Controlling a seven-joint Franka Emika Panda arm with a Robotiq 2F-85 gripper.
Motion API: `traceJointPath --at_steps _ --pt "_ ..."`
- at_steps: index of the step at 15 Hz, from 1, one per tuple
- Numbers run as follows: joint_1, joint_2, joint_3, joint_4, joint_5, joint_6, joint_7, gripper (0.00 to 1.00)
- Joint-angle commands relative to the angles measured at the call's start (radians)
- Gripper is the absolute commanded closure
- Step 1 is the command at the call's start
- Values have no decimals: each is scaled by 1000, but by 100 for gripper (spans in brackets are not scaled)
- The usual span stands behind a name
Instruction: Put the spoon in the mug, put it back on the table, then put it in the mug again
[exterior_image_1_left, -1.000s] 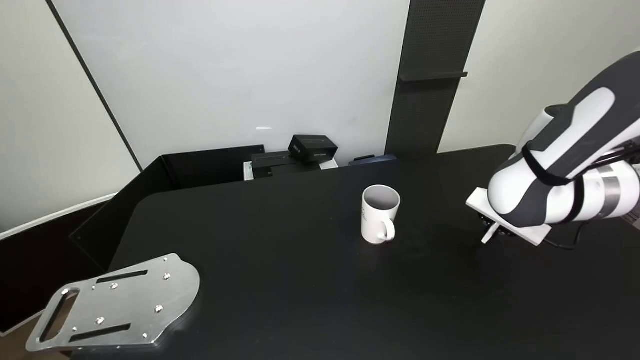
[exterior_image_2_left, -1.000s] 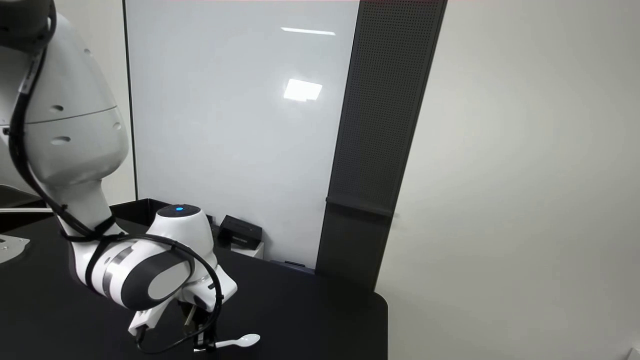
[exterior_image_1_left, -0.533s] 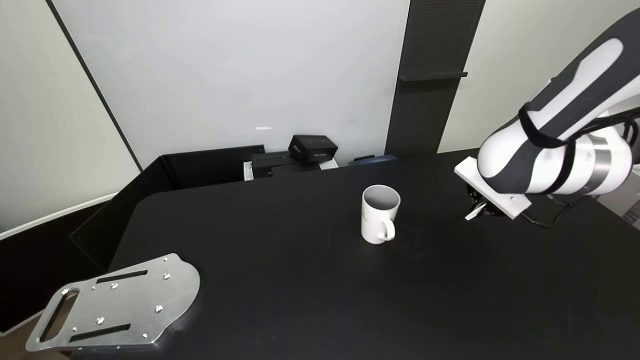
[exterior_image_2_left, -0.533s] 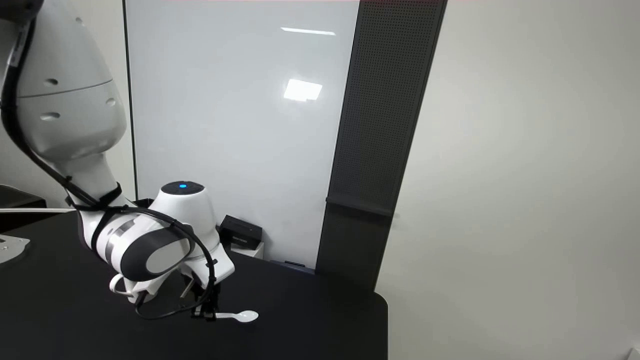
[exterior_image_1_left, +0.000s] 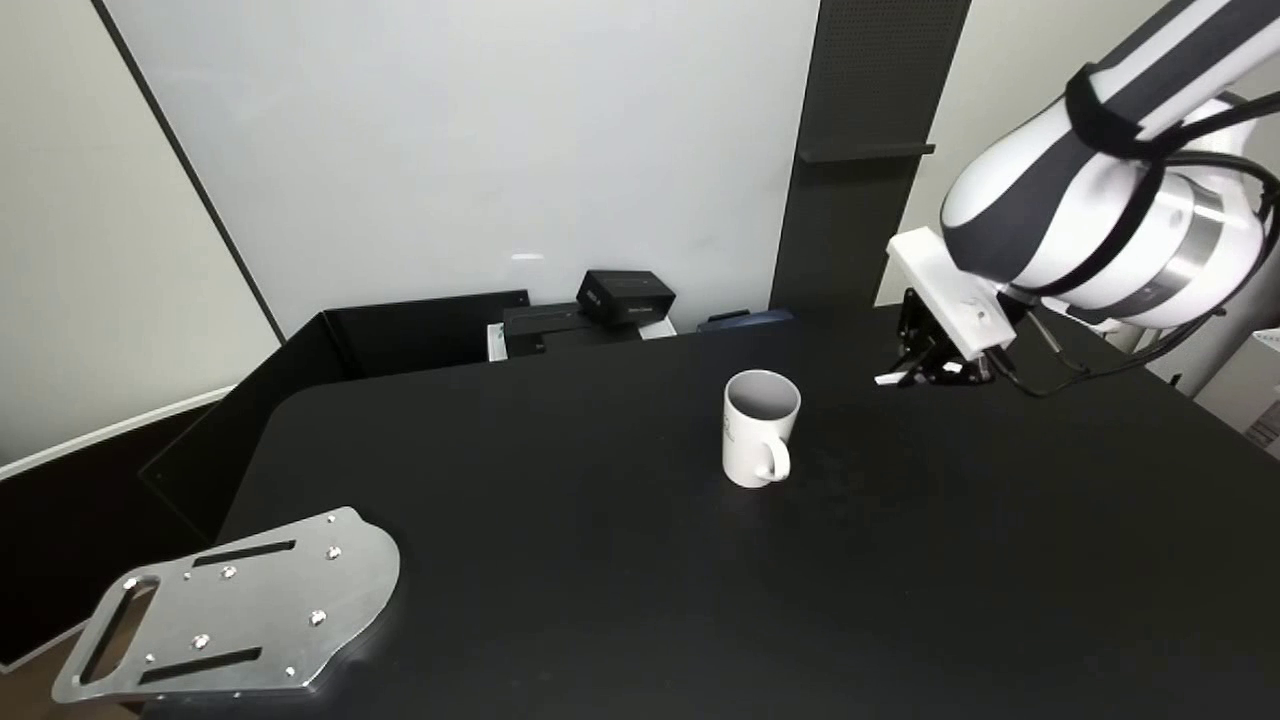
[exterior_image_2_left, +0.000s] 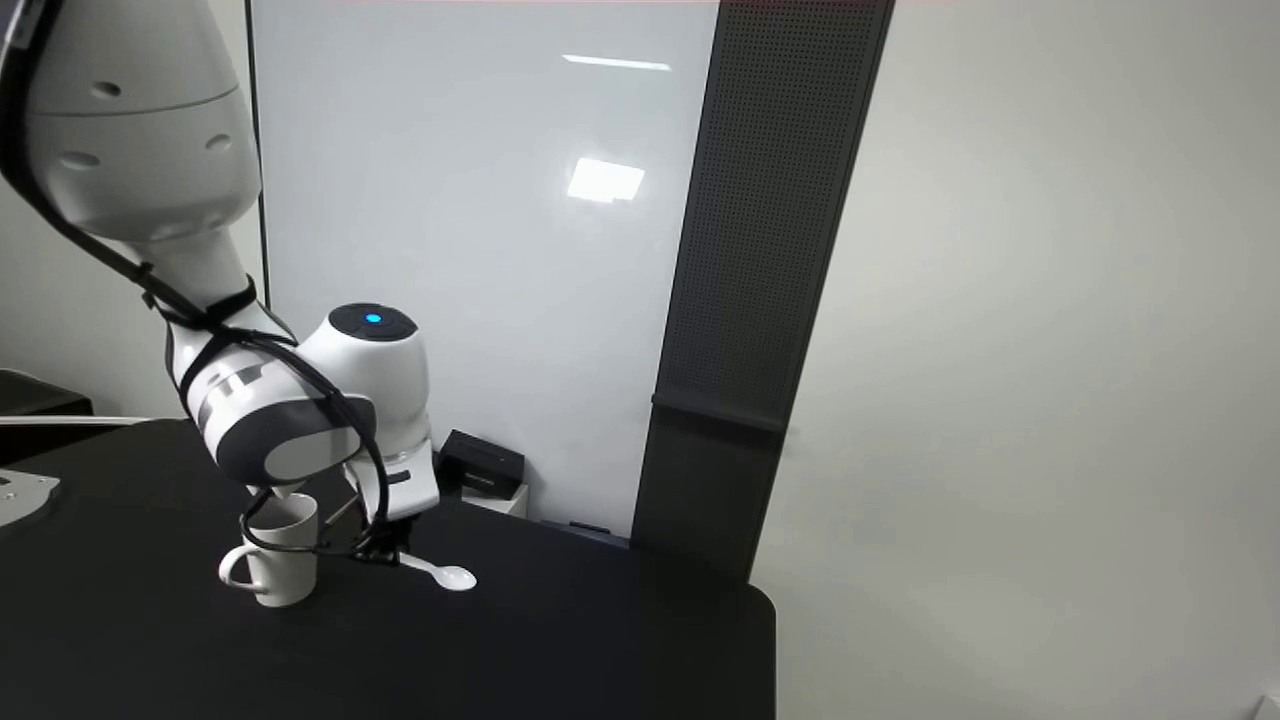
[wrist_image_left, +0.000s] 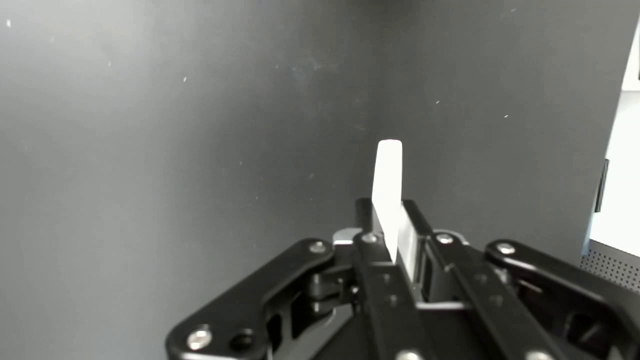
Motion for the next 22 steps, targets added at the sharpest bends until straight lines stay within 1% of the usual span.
traceJointPath --at_steps 1,3,5,8,9,10,11,13,16,18,22 --pt "-173 -50 193 -6 113 -9 -46 96" --pt "-283 -52 320 5 167 -11 -95 96" --pt "-383 -43 427 26 202 -61 -149 96" --pt "-485 -28 528 50 249 -173 -216 96" --pt "-433 -49 473 66 373 -242 -302 96" --pt "-425 -56 457 72 427 -292 -337 96" --pt "-392 -68 416 75 491 -353 -375 96" --pt "-337 -88 346 69 576 -470 -420 96" --pt "-244 -108 248 57 659 -586 -467 96" --pt "-180 -111 191 55 692 -625 -483 96" --pt "-70 -112 118 53 756 -616 -526 96"
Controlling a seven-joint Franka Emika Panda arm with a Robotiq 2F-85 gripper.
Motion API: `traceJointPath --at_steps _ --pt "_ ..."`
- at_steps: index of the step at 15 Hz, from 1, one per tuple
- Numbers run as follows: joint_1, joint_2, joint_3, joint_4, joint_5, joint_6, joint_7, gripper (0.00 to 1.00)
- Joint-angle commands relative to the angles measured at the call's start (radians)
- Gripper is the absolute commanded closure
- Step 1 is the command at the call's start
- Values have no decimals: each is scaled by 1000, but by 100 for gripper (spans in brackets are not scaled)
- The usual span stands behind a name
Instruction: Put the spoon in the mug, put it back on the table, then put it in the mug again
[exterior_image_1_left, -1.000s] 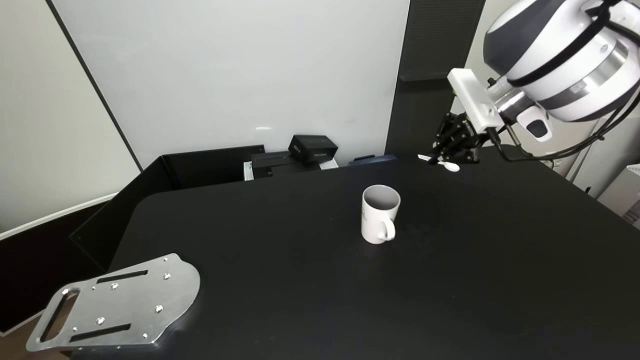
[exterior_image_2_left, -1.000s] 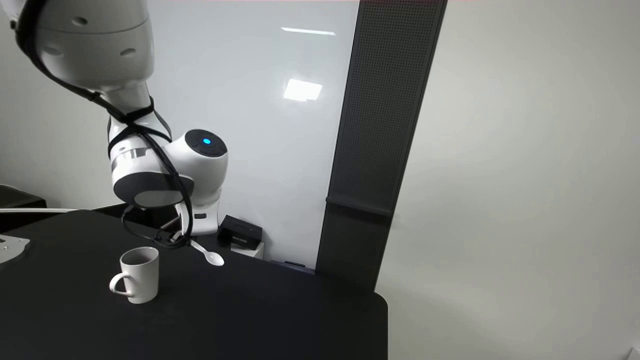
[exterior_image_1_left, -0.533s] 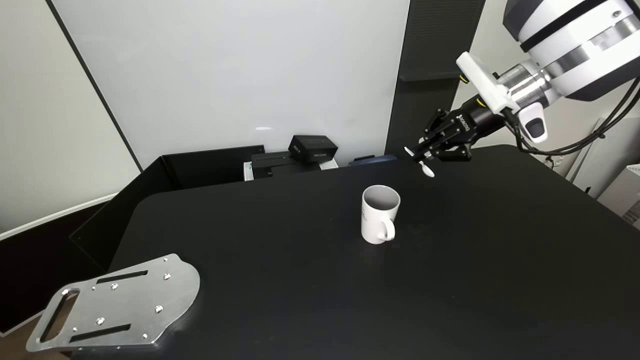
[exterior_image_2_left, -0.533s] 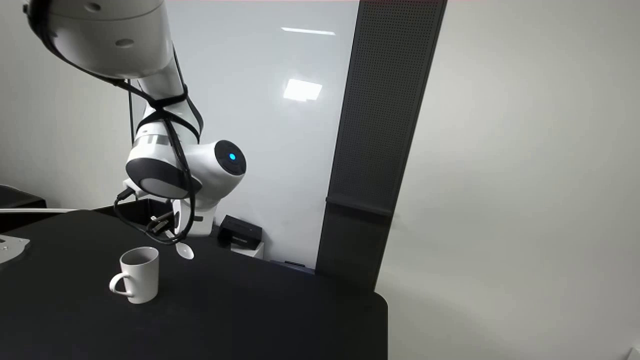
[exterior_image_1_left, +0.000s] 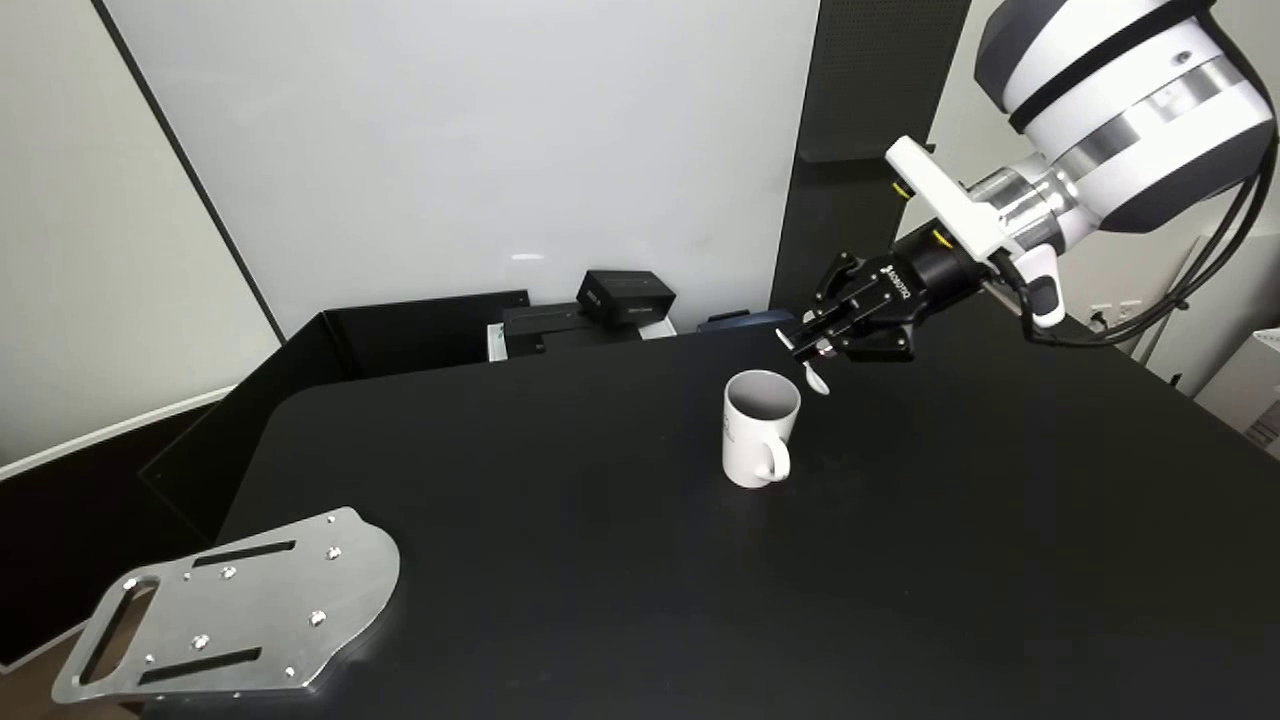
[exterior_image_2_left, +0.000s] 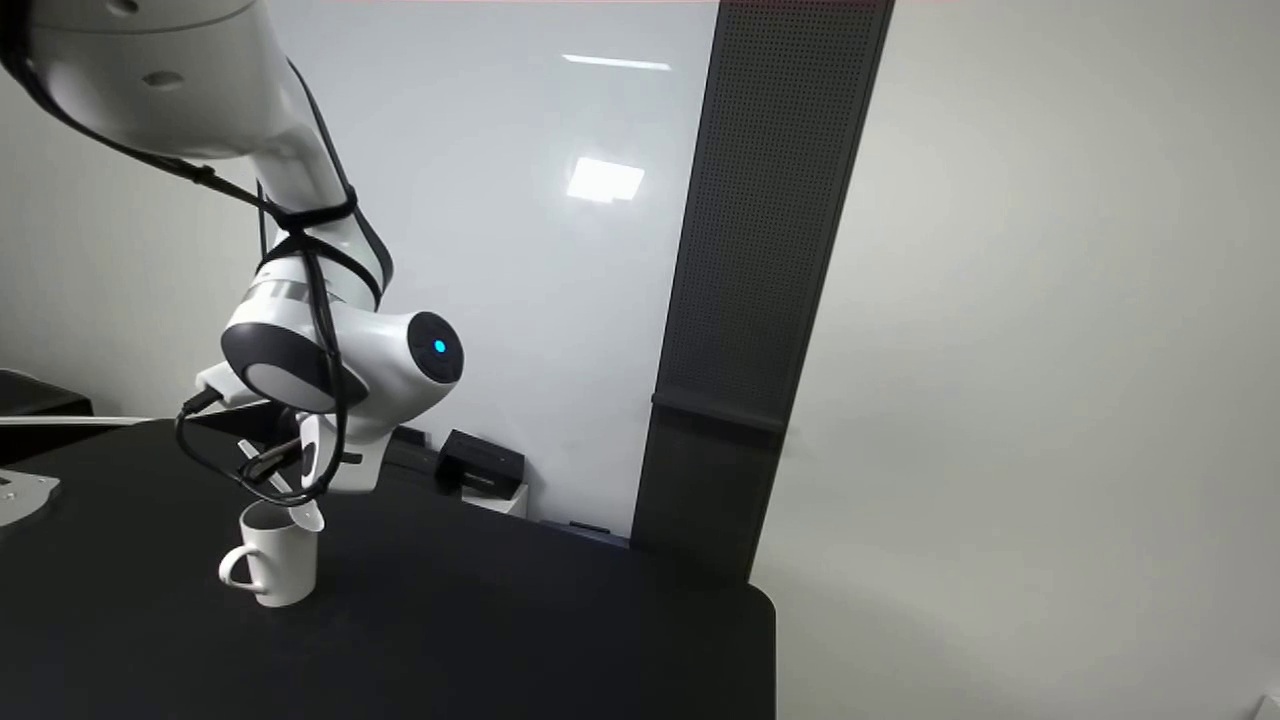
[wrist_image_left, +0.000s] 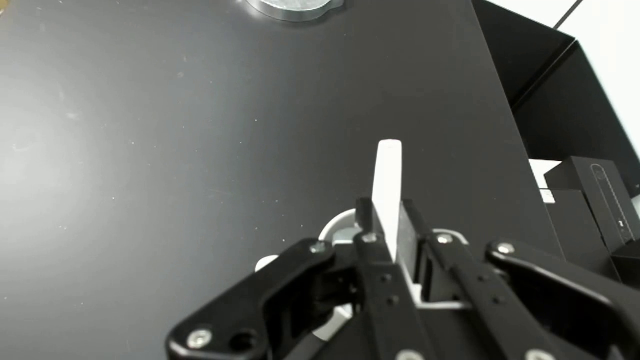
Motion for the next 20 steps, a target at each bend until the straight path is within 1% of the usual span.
traceJointPath --at_steps 1,4,8,12,16,20 --pt "96 -40 -70 -28 107 0 -55 96" --pt "145 -41 -99 -22 140 7 -75 96" --pt "185 -44 -125 -15 166 17 -92 96" --pt "199 -40 -144 -6 169 9 -88 96" --pt "195 -19 -155 11 168 -14 -71 96" --pt "206 -12 -161 18 174 -3 -68 96"
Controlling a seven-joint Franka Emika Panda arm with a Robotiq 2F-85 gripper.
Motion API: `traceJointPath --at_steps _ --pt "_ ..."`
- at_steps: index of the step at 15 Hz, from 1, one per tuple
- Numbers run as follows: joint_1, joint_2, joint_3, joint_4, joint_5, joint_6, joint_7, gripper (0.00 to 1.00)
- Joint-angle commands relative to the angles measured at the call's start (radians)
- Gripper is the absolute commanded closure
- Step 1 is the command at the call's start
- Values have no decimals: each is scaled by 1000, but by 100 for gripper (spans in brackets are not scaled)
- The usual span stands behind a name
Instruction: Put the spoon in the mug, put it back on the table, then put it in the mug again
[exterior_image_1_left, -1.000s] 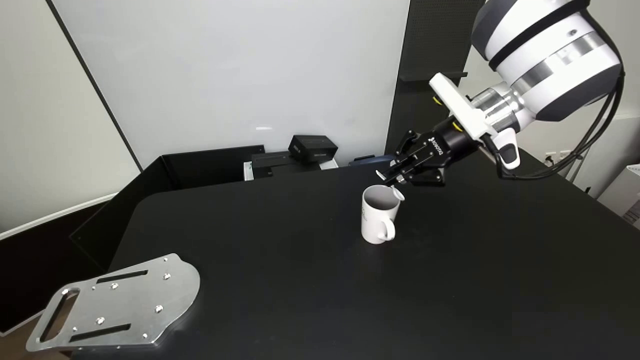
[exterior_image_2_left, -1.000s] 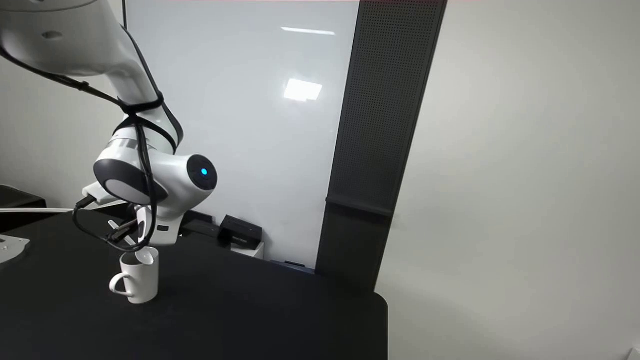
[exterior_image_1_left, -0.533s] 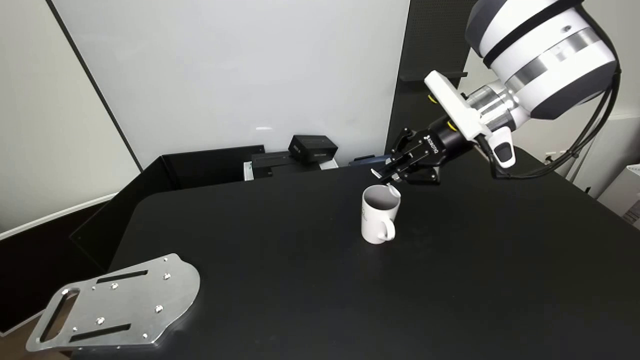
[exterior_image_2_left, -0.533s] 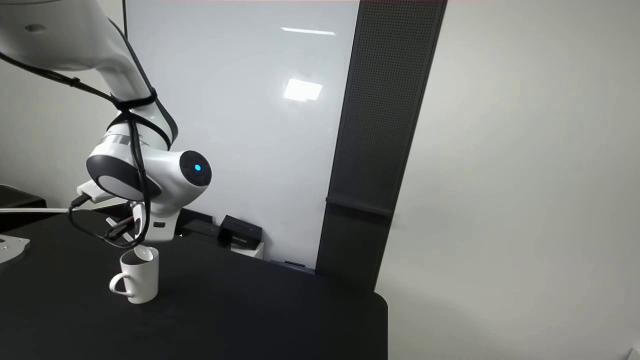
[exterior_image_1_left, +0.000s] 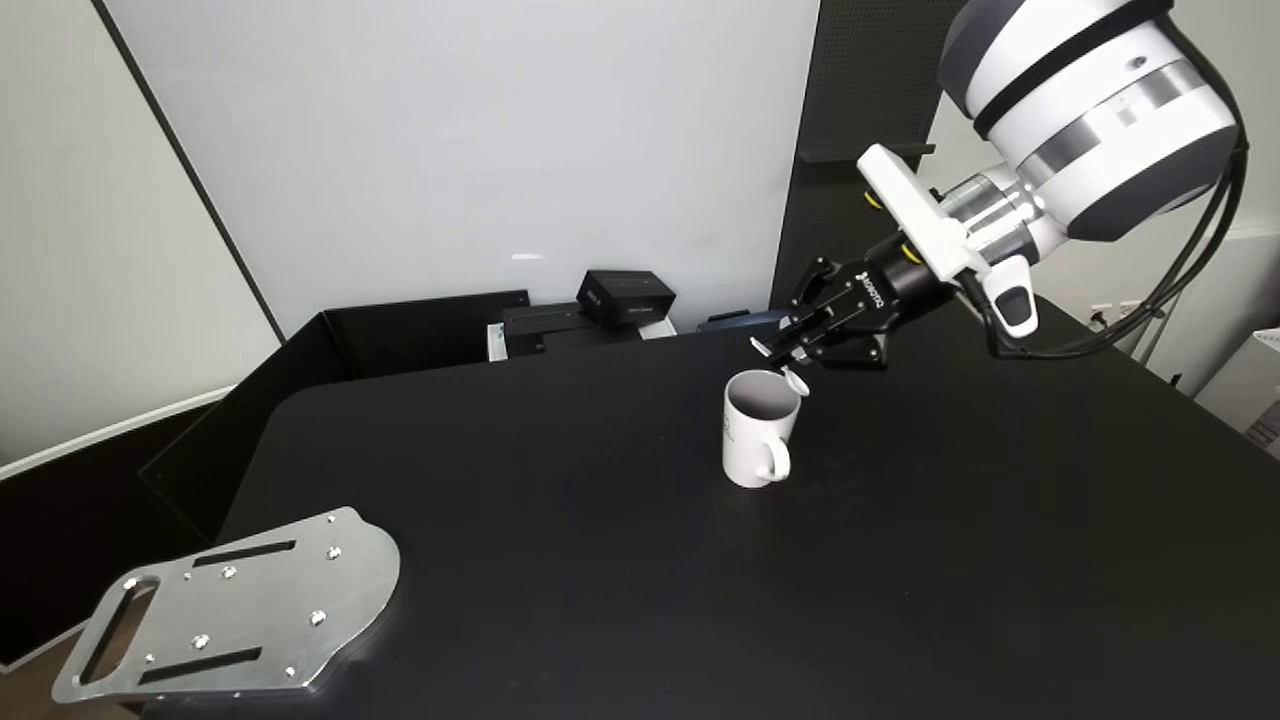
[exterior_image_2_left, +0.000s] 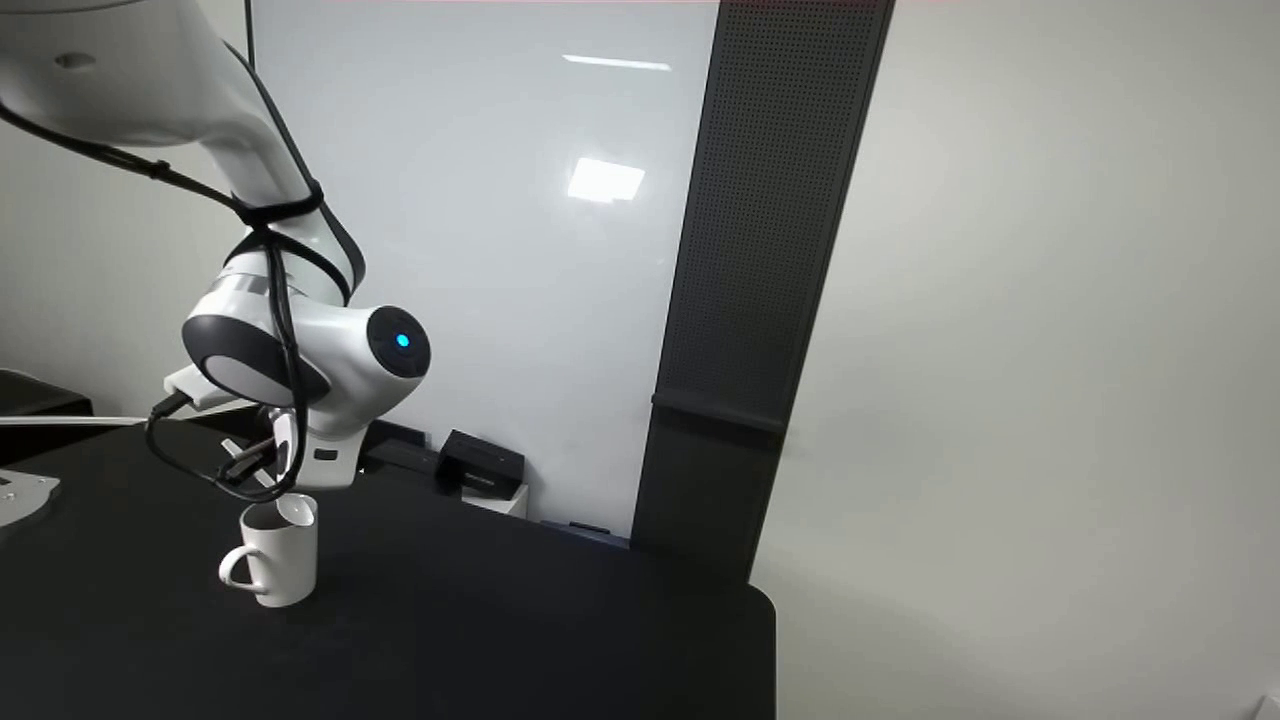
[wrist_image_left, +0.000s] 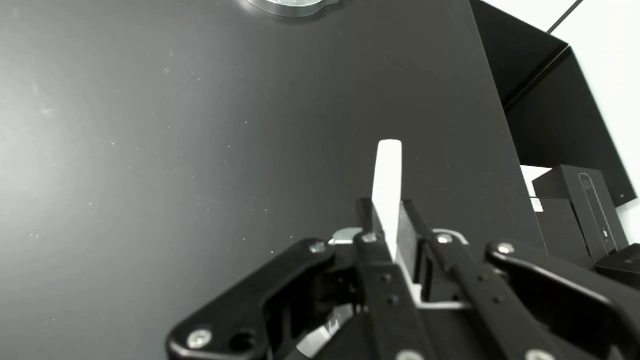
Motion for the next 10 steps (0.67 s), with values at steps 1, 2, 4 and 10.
traceJointPath --at_steps 1,2,4,10 --pt "23 1 -19 16 33 -5 9 96" --pt "25 -1 -18 16 34 -3 9 96" --pt "29 -7 -17 14 37 0 5 96" --pt "45 9 -15 23 37 0 8 96"
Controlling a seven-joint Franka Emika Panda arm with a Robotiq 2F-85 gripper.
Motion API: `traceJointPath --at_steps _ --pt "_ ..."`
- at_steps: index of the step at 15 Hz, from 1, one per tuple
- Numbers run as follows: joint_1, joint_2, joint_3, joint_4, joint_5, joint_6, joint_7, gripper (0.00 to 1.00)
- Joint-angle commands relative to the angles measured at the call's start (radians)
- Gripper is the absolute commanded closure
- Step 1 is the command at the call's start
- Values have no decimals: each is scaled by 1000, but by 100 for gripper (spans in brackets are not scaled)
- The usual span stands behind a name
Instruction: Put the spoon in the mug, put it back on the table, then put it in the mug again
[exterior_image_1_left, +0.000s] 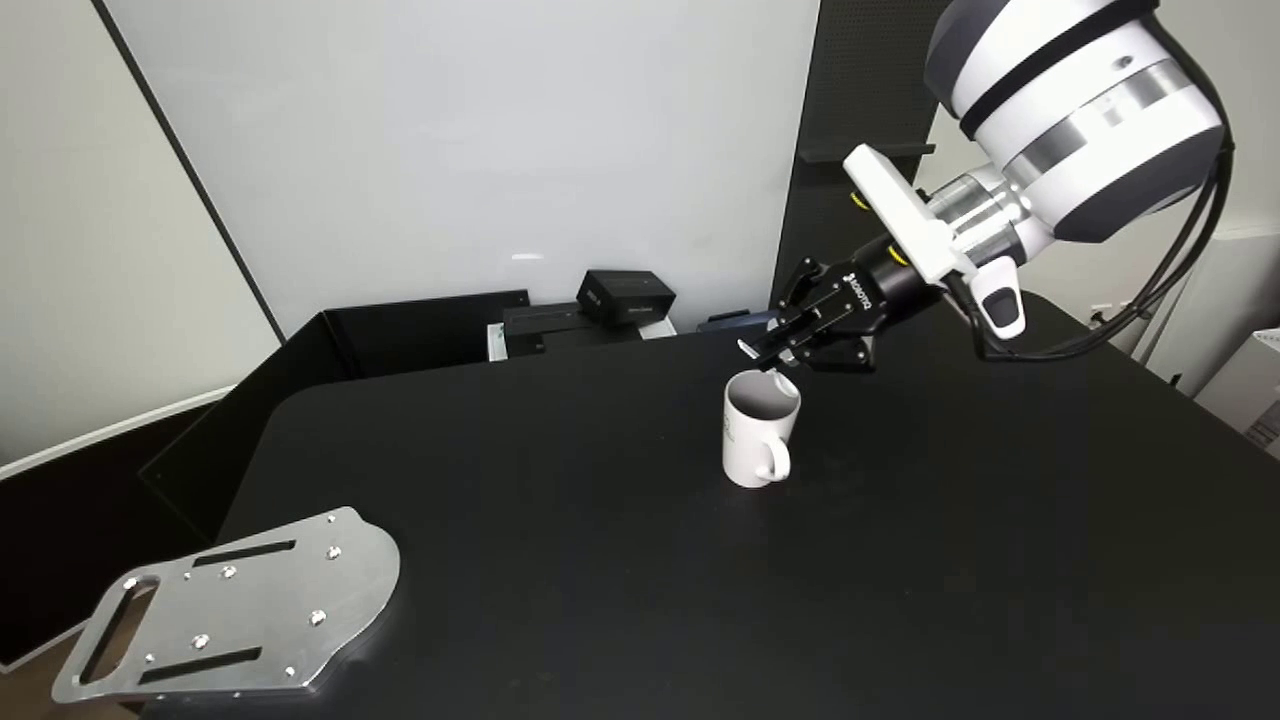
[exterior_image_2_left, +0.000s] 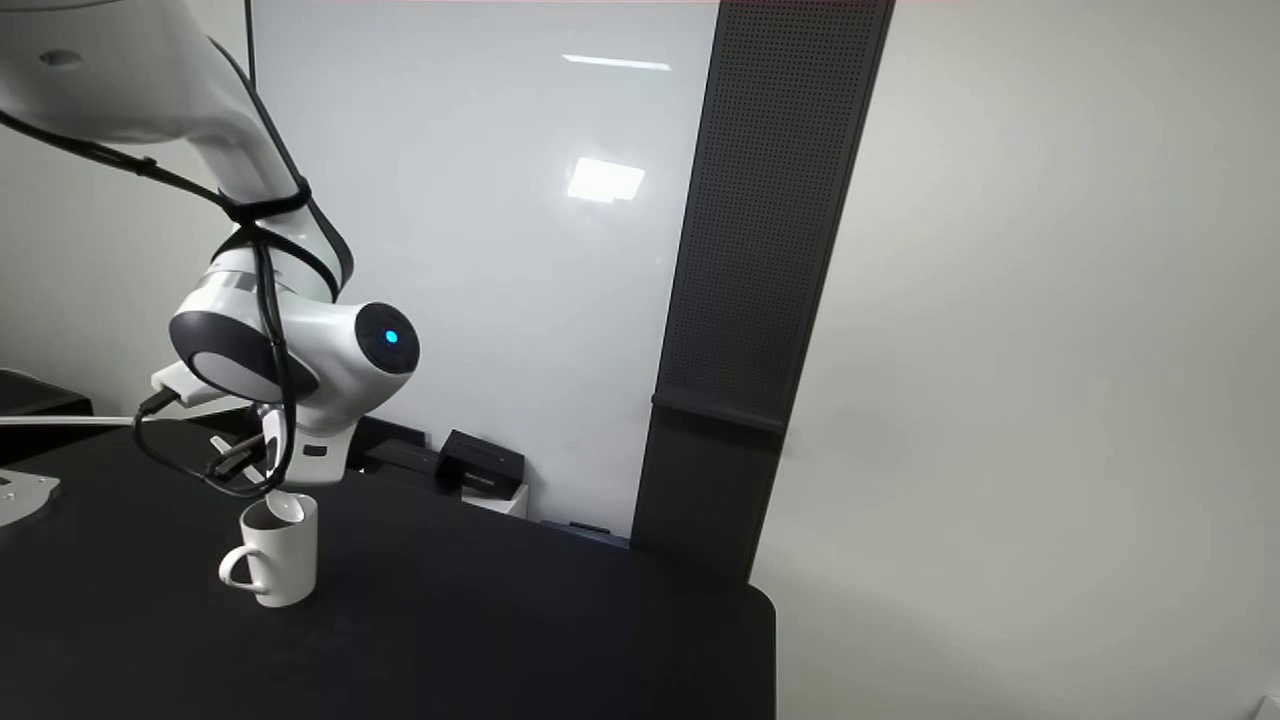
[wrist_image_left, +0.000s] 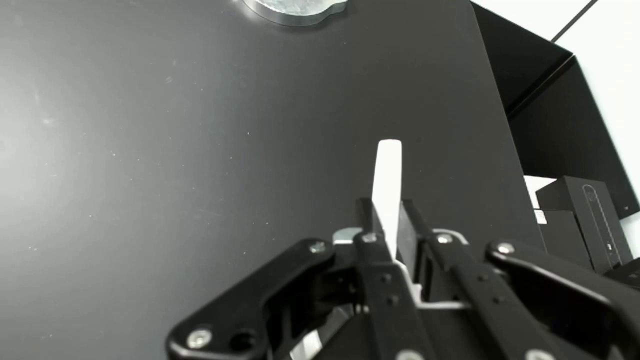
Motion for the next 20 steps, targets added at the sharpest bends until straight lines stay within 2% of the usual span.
traceJointPath --at_steps 1,12,13,14,20 --pt "23 14 -14 20 27 -2 10 96" --pt "23 103 -22 67 22 -7 21 96" --pt "25 109 -23 71 20 -3 22 60" --pt "26 111 -23 72 20 0 18 60" --pt "39 90 -28 60 17 37 7 19"
